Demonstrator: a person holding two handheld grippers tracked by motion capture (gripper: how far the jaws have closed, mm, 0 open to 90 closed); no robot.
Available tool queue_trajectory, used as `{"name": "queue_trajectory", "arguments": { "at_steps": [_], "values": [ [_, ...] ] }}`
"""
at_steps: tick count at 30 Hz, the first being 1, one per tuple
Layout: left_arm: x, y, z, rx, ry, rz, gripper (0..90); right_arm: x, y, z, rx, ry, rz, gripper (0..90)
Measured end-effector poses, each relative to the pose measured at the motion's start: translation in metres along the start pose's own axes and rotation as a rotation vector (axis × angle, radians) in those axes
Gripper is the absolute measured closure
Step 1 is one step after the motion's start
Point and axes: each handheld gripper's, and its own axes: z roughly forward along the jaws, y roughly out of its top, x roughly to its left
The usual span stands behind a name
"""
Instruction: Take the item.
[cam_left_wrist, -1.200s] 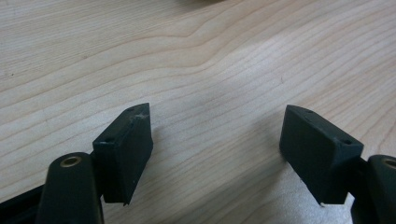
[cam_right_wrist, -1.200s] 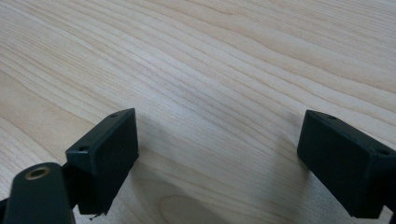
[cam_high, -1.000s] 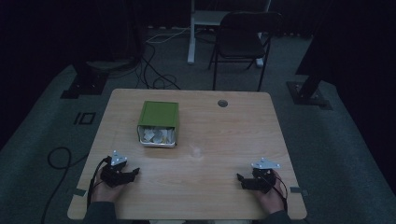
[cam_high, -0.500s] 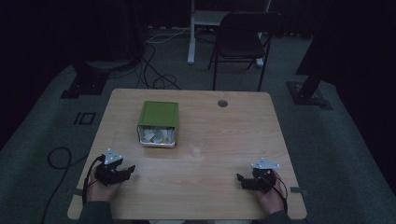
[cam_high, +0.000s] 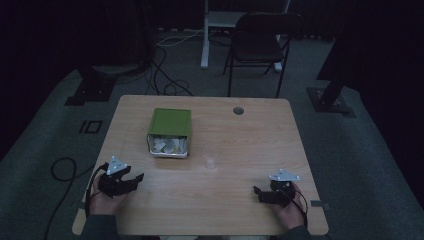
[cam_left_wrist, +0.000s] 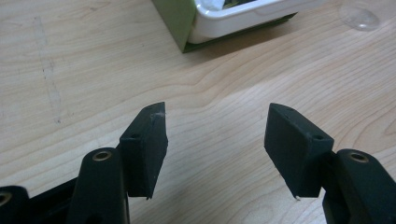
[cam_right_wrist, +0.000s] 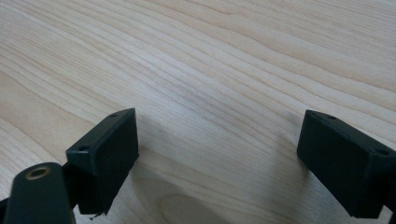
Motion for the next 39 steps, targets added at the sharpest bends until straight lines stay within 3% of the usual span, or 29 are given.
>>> {"name": "queue_trajectory", "arguments": {
  "at_steps": [17, 39],
  "values": [
    [-0.013, 0.024, 0.0, -0.032, -0.036, 0.072, 44.5, 0.0, 0.0, 0.0, 0.0, -0.001, 0.001, 12.3],
    [-0.028, 0.057, 0.019, -0.029, -0.098, 0.16, 49.7, 0.0, 0.0, 0.0, 0.001, -0.002, 0.0, 12.3]
  ]
}}
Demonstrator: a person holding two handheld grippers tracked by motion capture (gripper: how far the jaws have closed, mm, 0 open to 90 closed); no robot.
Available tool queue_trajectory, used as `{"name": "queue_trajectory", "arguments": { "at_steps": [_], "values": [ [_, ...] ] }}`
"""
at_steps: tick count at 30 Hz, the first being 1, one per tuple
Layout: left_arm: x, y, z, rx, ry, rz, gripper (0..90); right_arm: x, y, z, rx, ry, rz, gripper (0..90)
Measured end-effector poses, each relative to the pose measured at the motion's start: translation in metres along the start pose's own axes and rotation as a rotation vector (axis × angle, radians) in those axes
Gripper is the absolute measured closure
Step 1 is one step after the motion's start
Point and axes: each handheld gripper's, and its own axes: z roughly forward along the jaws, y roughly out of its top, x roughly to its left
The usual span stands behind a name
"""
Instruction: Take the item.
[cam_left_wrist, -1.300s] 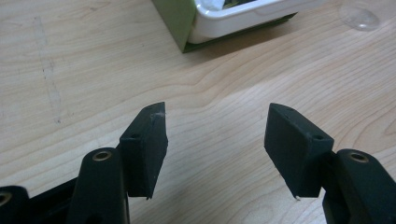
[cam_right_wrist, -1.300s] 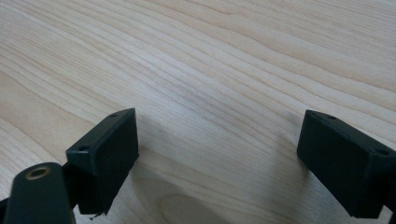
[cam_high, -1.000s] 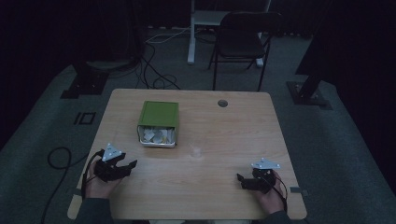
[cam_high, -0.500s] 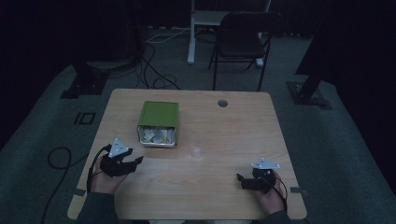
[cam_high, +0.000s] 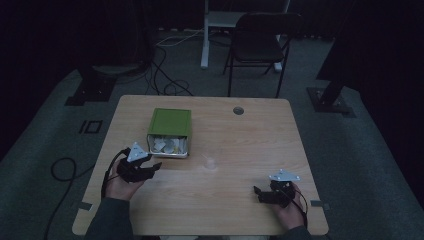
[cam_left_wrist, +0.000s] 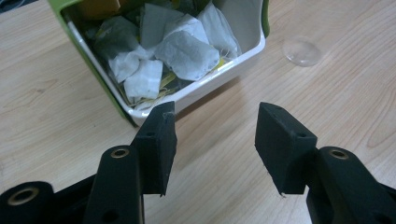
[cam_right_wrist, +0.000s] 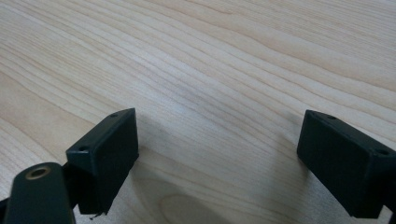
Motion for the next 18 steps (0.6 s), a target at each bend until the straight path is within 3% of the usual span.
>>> {"name": "queue_trajectory", "arguments": {
  "at_steps": [9, 18],
  "values": [
    [0.0, 0.008, 0.013, -0.005, -0.017, 0.005, 51.6, 0.0, 0.0, 0.0, -0.001, 0.002, -0.003, 12.3],
    [-0.006, 0.016, 0.028, 0.014, -0.016, 0.044, 50.4, 0.0, 0.0, 0.0, -0.002, 0.001, -0.003, 12.3]
  ]
}}
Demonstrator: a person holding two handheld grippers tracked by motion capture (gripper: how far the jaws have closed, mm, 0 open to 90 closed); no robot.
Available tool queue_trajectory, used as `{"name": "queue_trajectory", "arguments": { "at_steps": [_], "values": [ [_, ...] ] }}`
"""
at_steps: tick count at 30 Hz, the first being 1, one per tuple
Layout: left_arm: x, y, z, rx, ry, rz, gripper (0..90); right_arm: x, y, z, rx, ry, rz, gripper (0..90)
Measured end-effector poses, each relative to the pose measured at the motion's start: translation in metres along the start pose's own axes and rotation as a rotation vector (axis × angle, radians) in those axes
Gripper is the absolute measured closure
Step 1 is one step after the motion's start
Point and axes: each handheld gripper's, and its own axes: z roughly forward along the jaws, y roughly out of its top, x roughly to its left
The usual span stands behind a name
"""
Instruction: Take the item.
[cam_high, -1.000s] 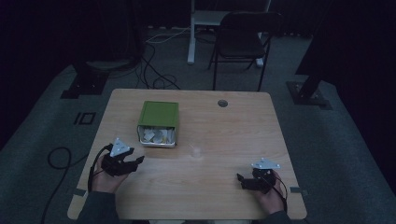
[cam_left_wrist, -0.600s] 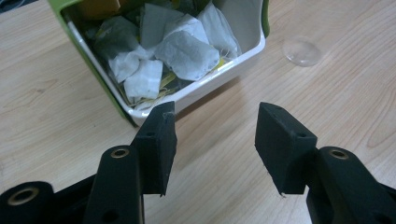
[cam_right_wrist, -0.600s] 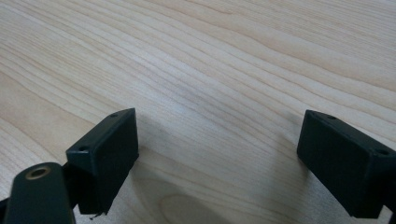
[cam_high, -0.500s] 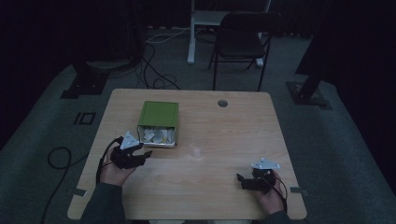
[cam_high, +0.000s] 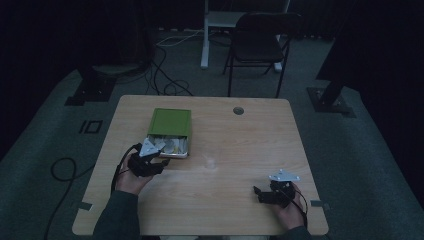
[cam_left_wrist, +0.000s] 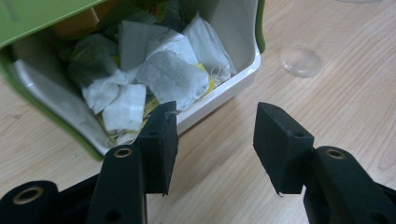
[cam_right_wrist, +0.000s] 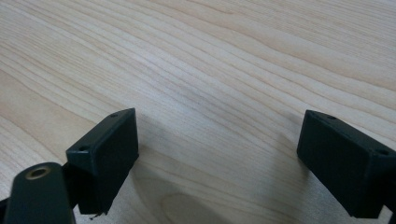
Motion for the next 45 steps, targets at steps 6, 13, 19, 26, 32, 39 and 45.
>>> {"name": "queue_trajectory", "arguments": {
  "at_steps": [6, 13, 19, 26, 32, 39, 45],
  "values": [
    [-0.003, 0.003, 0.011, 0.011, -0.005, 0.017, 48.4, 0.0, 0.0, 0.0, 0.0, 0.0, 0.0, 12.3],
    [-0.006, 0.008, 0.021, 0.007, -0.022, 0.027, 47.3, 0.0, 0.0, 0.0, 0.0, 0.0, 0.0, 12.3],
    [-0.006, 0.01, 0.029, 0.005, -0.03, 0.021, 46.2, 0.0, 0.0, 0.0, 0.0, 0.0, 0.0, 12.3],
    [-0.007, 0.015, 0.04, 0.013, -0.038, 0.024, 42.2, 0.0, 0.0, 0.0, 0.0, 0.0, 0.0, 12.3],
    [-0.007, 0.017, 0.051, 0.035, -0.059, 0.024, 40.8, 0.0, 0.0, 0.0, 0.0, 0.0, 0.001, 12.3],
    [-0.006, 0.016, 0.052, 0.035, -0.089, 0.005, 39.1, 0.0, 0.0, 0.0, 0.001, 0.0, 0.002, 12.3],
    [-0.009, 0.008, 0.046, 0.006, -0.101, -0.013, 40.6, 0.0, 0.0, 0.0, 0.0, 0.0, 0.0, 12.3]
  ]
}}
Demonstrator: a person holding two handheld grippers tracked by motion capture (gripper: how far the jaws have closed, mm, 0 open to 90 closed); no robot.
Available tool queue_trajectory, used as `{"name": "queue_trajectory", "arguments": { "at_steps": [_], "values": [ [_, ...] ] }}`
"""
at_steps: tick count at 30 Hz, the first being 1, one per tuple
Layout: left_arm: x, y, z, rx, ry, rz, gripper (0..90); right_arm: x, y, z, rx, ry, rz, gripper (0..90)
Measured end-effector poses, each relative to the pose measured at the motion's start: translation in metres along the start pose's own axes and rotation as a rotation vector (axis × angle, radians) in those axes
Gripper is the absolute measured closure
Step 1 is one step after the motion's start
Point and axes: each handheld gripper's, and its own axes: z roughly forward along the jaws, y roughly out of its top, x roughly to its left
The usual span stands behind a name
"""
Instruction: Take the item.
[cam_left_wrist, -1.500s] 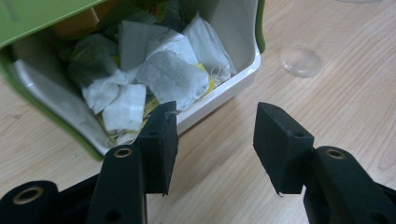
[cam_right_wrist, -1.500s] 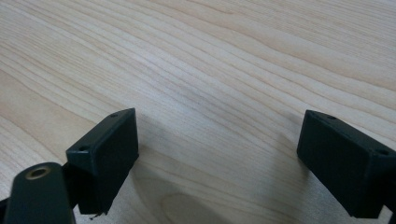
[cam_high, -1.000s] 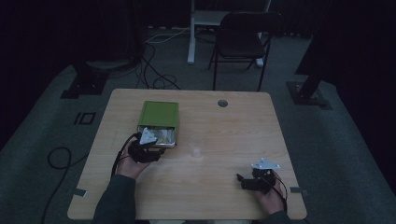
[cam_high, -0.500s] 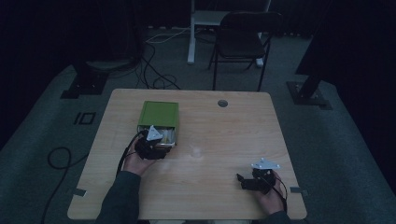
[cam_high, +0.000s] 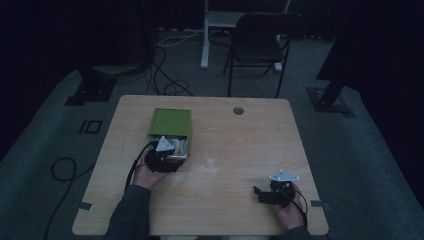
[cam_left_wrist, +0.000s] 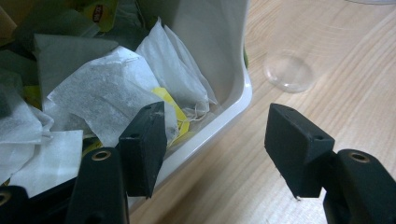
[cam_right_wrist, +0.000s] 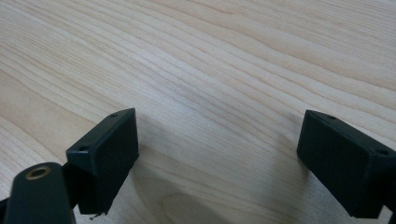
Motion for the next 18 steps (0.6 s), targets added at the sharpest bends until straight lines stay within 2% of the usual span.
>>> {"name": "queue_trajectory", "arguments": {
  "at_steps": [8, 14, 18],
  "values": [
    [-0.011, -0.014, -0.011, -0.015, -0.011, -0.016, 43.1, 0.0, 0.0, 0.0, 0.0, 0.0, 0.001, 12.3],
    [-0.023, -0.027, -0.016, -0.009, -0.019, -0.005, 44.2, 0.0, 0.0, 0.0, -0.001, 0.0, 0.002, 12.3],
    [-0.026, -0.029, -0.02, -0.009, -0.017, 0.0, 45.6, 0.0, 0.0, 0.0, -0.001, 0.0, 0.002, 12.3]
  ]
}}
